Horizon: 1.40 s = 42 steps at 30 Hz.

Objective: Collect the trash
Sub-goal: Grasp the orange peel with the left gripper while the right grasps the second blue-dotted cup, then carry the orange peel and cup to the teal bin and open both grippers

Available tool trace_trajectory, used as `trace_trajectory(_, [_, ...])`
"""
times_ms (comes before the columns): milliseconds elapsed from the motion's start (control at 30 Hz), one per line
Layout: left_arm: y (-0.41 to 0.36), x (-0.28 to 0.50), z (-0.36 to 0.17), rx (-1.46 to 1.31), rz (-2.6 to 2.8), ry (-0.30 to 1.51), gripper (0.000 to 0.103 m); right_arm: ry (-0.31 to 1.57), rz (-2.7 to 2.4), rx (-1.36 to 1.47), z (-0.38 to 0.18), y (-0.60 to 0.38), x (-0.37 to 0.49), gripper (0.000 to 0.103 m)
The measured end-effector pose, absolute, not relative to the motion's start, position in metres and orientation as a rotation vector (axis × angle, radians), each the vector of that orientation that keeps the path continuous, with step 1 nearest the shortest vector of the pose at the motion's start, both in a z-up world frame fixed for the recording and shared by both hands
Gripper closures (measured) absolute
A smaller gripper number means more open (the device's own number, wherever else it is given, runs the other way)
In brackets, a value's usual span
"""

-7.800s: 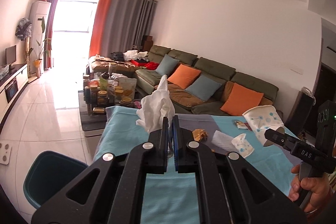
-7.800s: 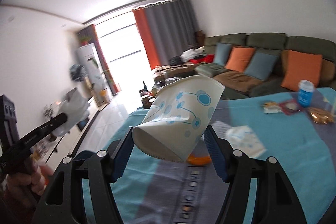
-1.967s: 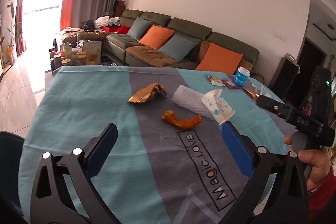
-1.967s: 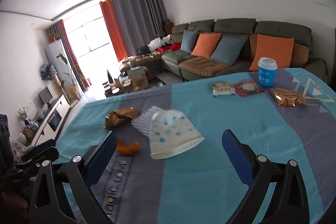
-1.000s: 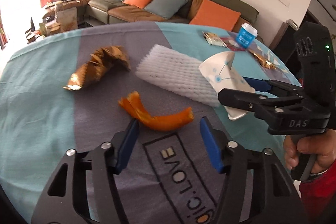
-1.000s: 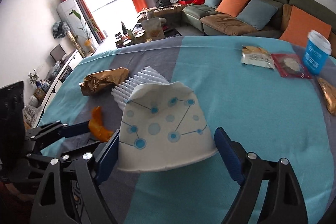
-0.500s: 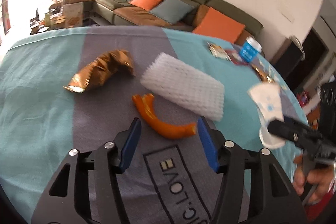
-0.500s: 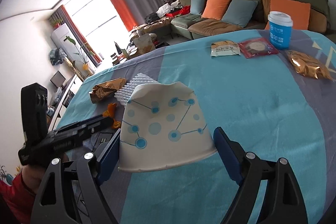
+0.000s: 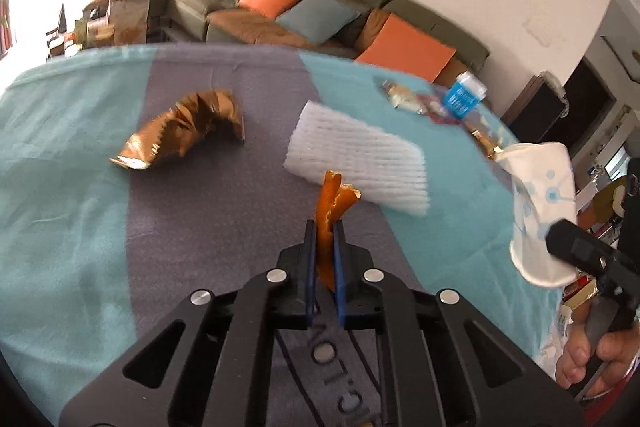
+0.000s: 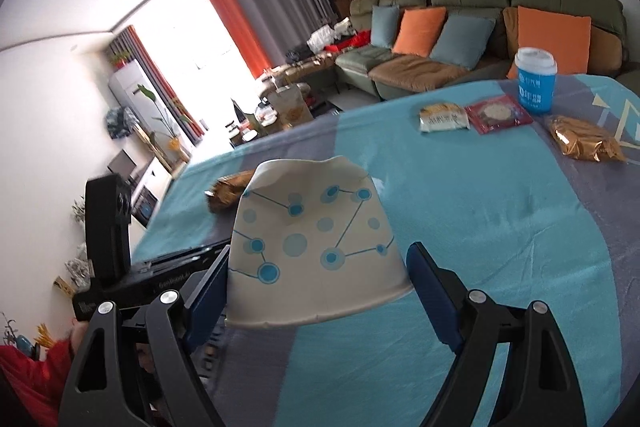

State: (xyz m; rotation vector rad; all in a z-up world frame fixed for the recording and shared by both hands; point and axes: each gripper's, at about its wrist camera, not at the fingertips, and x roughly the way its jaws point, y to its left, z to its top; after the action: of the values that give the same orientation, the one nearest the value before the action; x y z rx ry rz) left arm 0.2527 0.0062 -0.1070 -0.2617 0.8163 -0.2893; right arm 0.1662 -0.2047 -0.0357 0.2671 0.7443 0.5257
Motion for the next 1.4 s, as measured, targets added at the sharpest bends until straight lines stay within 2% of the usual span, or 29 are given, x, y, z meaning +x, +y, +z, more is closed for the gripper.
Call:
trace_trajectory(333, [0.084, 0.156, -0.041, -0.306, -0.167, 0.588, 0.096, 0.681, 0.653, 0.243, -0.005, -0.158, 0.147, 0.021])
trace_trajectory(633, [0.180, 0.073, -0.013, -0.332, 0.083, 0.481, 0.095, 0.697, 0.919, 0.161, 0.006, -0.050, 0.137, 0.021])
trace_trajectory(967, [0.276, 0.003, -0.029, -0.400, 0.355, 0.501, 0.095, 0.797, 1.178, 0.039, -0.001, 0.081, 0.128, 0.021])
trace_trajectory(1400, [0.352, -0.031, -0.083, -0.437, 0.544, 0.611, 0.094, 0.908, 1.281, -0.185, -0.023, 0.232, 0.114, 0.020])
